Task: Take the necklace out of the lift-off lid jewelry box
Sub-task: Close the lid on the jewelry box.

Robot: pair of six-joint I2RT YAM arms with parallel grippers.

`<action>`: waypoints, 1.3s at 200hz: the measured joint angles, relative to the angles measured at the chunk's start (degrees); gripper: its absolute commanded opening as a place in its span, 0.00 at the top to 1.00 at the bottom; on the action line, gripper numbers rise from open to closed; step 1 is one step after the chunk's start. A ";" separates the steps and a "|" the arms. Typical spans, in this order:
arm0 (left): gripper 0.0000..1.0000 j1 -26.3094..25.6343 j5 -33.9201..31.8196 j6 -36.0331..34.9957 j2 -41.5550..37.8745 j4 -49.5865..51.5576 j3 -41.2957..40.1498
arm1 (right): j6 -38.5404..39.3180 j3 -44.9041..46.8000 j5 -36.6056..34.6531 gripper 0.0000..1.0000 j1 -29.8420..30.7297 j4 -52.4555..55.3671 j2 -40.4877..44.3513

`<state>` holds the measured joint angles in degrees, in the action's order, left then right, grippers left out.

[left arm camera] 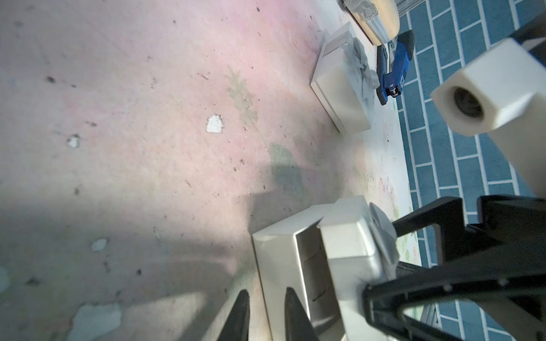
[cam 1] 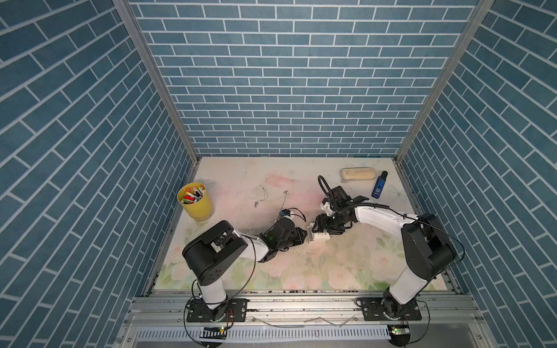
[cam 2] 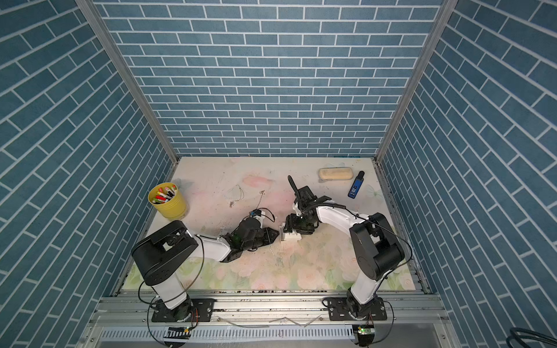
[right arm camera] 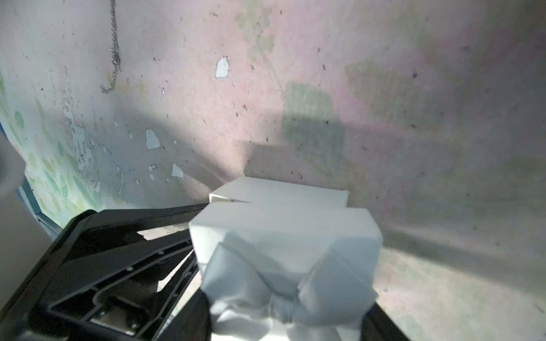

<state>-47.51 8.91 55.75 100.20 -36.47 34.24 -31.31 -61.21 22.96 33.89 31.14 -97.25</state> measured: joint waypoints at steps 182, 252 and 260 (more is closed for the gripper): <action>0.78 -0.15 -0.09 0.44 1.44 -1.64 -0.35 | 0.22 -2.91 1.05 0.26 0.90 1.14 -2.01; 0.78 -0.15 -0.26 0.44 1.44 -1.79 -0.90 | 0.26 -2.91 2.84 0.21 1.01 1.09 -2.03; 0.78 -0.13 -0.26 0.44 1.44 -1.79 -0.90 | 0.26 -2.91 2.99 0.21 1.01 1.09 -2.03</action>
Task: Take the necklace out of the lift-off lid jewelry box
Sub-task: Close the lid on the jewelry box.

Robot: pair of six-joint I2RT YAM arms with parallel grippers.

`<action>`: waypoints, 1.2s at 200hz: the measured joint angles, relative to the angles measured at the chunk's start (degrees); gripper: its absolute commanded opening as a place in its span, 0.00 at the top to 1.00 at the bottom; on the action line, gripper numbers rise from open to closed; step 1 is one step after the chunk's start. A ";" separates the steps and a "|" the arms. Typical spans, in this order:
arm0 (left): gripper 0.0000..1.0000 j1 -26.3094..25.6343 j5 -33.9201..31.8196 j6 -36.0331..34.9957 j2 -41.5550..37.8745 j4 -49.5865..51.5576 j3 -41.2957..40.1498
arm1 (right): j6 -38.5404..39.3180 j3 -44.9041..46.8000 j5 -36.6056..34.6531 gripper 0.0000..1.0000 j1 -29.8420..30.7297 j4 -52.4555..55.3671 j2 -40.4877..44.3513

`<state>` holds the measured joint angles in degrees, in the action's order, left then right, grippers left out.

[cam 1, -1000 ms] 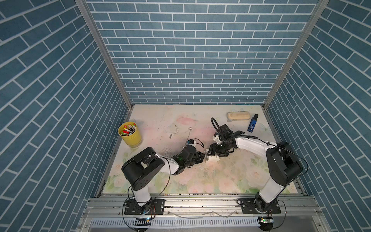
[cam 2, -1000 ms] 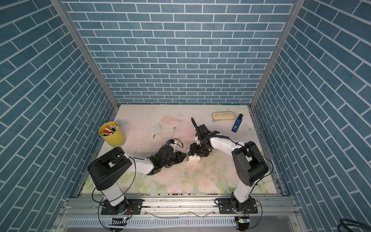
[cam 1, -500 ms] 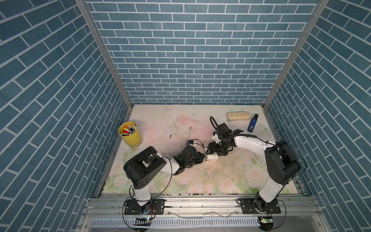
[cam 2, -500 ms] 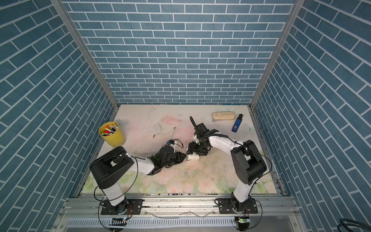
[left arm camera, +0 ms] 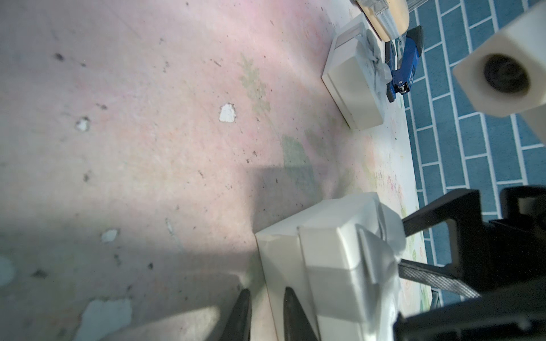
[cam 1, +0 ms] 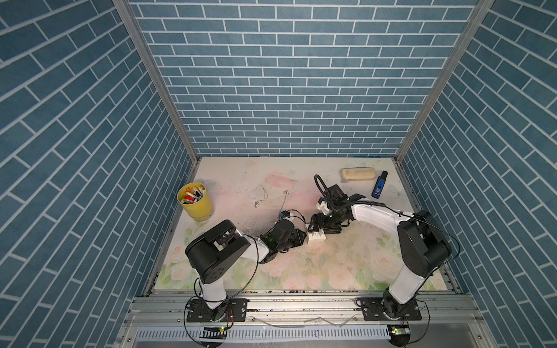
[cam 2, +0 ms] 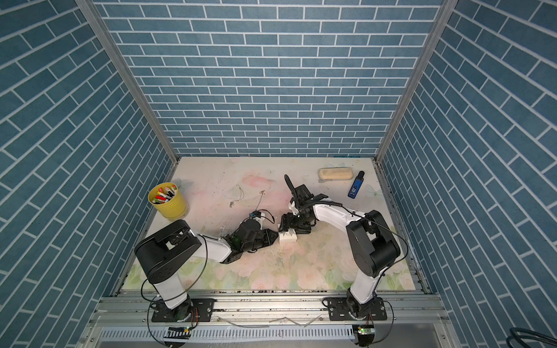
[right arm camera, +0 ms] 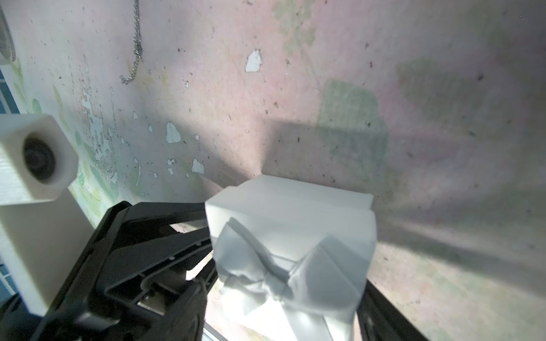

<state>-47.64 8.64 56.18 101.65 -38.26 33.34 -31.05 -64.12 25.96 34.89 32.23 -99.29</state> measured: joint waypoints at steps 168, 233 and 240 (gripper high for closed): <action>0.70 0.52 -0.70 -0.96 -4.37 1.66 -2.99 | 2.43 -0.07 -3.96 0.35 0.48 0.13 -3.26; 0.59 4.52 -1.20 -9.05 -14.47 15.45 -0.61 | 4.92 -2.32 -11.87 0.21 1.11 3.89 -1.77; 0.55 5.55 -1.42 -10.88 -16.15 18.27 0.48 | 5.25 -2.75 -13.44 0.02 1.09 4.92 -0.87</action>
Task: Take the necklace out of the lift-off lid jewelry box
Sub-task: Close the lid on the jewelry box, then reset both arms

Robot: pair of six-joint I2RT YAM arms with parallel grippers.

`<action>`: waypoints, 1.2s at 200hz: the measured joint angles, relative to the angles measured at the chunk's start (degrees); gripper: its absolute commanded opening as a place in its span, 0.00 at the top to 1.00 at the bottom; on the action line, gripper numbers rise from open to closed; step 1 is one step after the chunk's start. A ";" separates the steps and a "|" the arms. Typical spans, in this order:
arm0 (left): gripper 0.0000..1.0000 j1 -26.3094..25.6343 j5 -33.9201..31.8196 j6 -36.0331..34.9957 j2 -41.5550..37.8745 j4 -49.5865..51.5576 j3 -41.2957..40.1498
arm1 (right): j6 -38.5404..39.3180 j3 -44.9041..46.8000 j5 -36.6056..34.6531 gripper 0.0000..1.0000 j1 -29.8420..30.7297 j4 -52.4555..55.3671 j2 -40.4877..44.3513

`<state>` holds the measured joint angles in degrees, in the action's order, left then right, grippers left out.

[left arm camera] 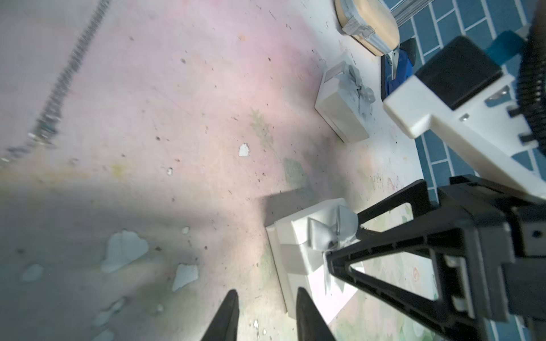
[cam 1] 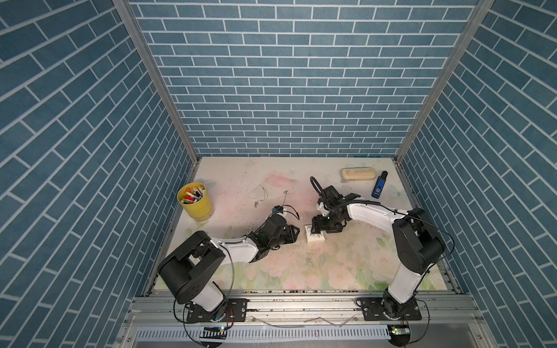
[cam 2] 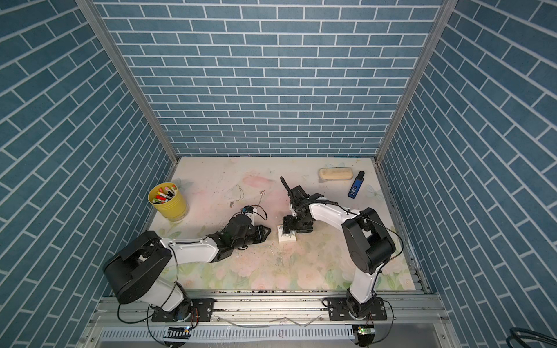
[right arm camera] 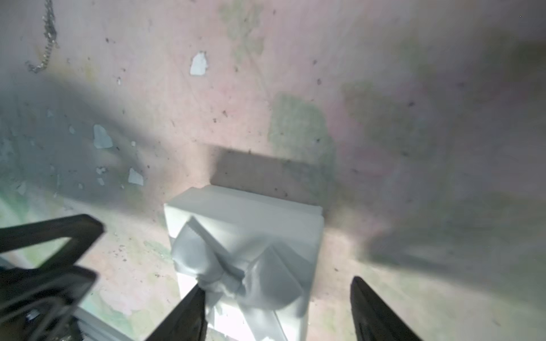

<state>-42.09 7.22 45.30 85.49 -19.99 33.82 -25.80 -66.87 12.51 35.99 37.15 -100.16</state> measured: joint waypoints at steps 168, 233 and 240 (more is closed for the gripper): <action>0.00 27.17 -28.85 -54.01 -16.13 -0.66 -9.86 | 19.67 35.82 -30.34 0.01 -27.89 -47.34 25.92; 0.00 33.35 -23.93 -53.86 -1.25 -30.08 -17.07 | 21.62 46.51 -22.34 0.01 -36.87 -80.52 13.35; 0.00 33.88 -23.63 -53.70 0.63 -32.85 -17.27 | 21.57 47.10 -21.68 0.01 -37.22 -81.99 12.72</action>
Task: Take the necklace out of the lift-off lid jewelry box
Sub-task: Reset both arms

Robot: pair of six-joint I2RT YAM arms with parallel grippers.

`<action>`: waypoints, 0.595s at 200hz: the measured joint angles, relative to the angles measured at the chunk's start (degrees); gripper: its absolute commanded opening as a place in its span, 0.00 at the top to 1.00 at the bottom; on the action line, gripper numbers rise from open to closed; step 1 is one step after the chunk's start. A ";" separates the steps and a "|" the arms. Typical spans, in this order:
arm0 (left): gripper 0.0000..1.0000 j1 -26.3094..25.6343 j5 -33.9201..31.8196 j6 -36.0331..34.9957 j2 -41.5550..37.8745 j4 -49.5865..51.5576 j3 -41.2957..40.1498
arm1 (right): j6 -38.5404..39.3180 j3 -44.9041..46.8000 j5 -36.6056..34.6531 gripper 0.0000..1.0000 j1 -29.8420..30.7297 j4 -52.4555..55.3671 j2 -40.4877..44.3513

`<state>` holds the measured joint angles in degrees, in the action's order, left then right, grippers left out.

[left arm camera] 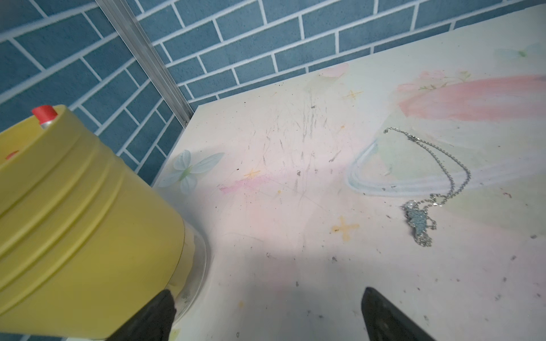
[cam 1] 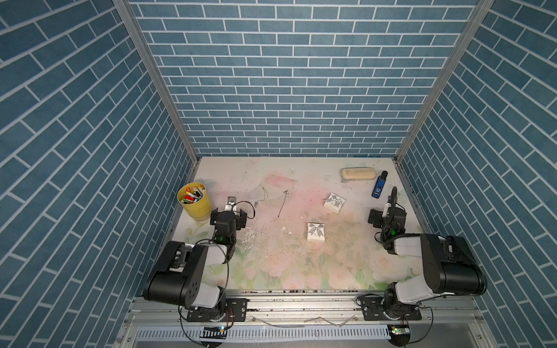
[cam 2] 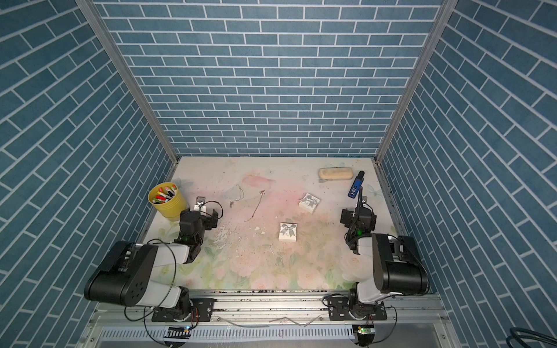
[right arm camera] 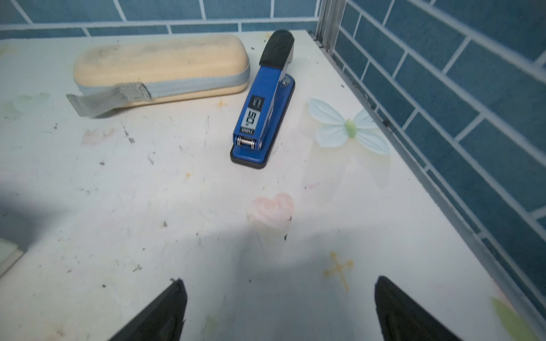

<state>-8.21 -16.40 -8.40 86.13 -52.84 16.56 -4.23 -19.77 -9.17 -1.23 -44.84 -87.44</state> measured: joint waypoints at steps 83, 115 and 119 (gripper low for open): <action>0.00 4.94 4.94 4.09 1.57 1.53 5.09 | 0.00 -1.22 1.90 0.01 -0.44 -3.54 -0.63; 0.00 4.94 5.57 4.33 1.57 2.12 5.09 | 0.00 -1.22 1.99 0.01 -0.44 -3.61 -0.63; 0.00 4.94 5.62 4.35 1.57 2.14 5.09 | 0.00 -1.25 2.03 0.01 -0.44 -3.61 -0.63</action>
<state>-3.27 -10.79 -4.05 87.70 -50.70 21.65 -4.23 -21.02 -7.14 -1.67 -48.45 -88.07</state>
